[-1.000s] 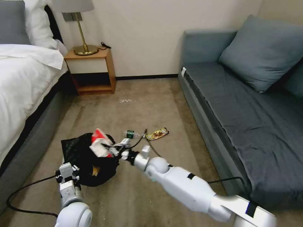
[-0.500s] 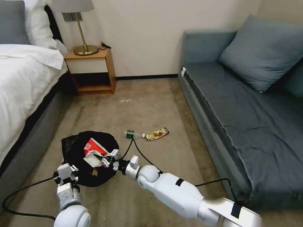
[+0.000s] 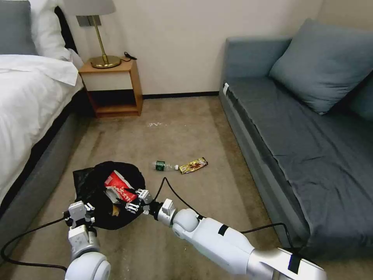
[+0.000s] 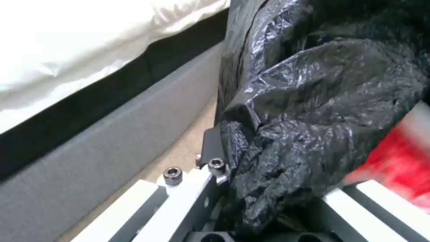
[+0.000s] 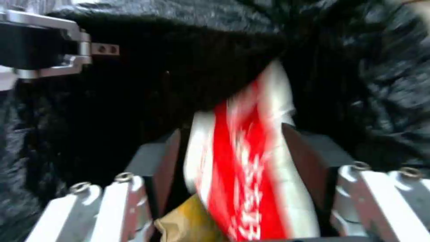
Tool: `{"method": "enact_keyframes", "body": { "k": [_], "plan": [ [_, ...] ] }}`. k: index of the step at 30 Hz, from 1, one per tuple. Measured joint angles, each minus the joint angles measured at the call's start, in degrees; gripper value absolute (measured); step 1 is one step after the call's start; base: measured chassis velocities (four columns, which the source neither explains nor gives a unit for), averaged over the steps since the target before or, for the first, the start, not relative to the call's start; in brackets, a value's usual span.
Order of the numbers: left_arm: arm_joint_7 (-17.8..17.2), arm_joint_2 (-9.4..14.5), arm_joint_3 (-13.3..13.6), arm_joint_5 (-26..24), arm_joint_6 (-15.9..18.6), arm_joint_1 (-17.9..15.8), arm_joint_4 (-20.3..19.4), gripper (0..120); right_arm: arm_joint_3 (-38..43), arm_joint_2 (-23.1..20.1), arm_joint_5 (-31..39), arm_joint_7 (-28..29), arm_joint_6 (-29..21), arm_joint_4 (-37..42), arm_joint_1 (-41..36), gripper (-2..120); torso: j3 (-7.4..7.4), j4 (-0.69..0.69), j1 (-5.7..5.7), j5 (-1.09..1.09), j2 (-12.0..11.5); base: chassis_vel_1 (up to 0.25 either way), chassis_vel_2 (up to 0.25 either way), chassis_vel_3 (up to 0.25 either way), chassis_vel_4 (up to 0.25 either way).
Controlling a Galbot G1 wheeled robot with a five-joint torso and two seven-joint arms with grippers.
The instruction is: Pick up the trash bin, then pick up the garbage on the floor and place it into the trash bin.
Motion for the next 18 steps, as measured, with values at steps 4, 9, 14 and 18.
{"method": "enact_keyframes", "body": {
  "k": [4, 9, 14, 18],
  "plan": [
    [-0.3, 0.2, -0.7, -1.0, -0.1, -0.7, 0.9, 3, 0.4, -1.1, -0.5, -0.3, 0.8, 1.1, -0.4, 80, 0.0, 0.0, 0.0, 0.0, 0.0, 0.0, 0.0, 0.0, 0.0],
    [-0.7, 0.5, -1.1, -1.8, -0.3, -1.9, 2.2, 3, 1.7, -2.7, -0.4, -0.6, 1.4, 3.7, -0.8, 96, 0.0, 0.0, 0.0, 0.0, 0.0, 0.0, 0.0, 0.0, 0.0],
    [-0.9, 0.9, -1.6, -1.9, -0.3, -2.3, 3.0, 3, 3.2, -5.6, 1.5, -1.4, -0.9, 5.1, 1.0, 100, 0.0, 0.0, 0.0, 0.01, 0.0, 0.0, 0.0, 0.0, 0.0],
    [-1.0, 1.2, -1.8, -1.9, -0.4, -2.5, 3.4, 3, 4.9, -7.5, 2.1, -1.6, -5.0, 1.1, 3.8, 100, 0.0, -0.01, 0.0, 0.01, 0.0, 0.0, 0.0, 0.0, 0.0]
  ]
}}
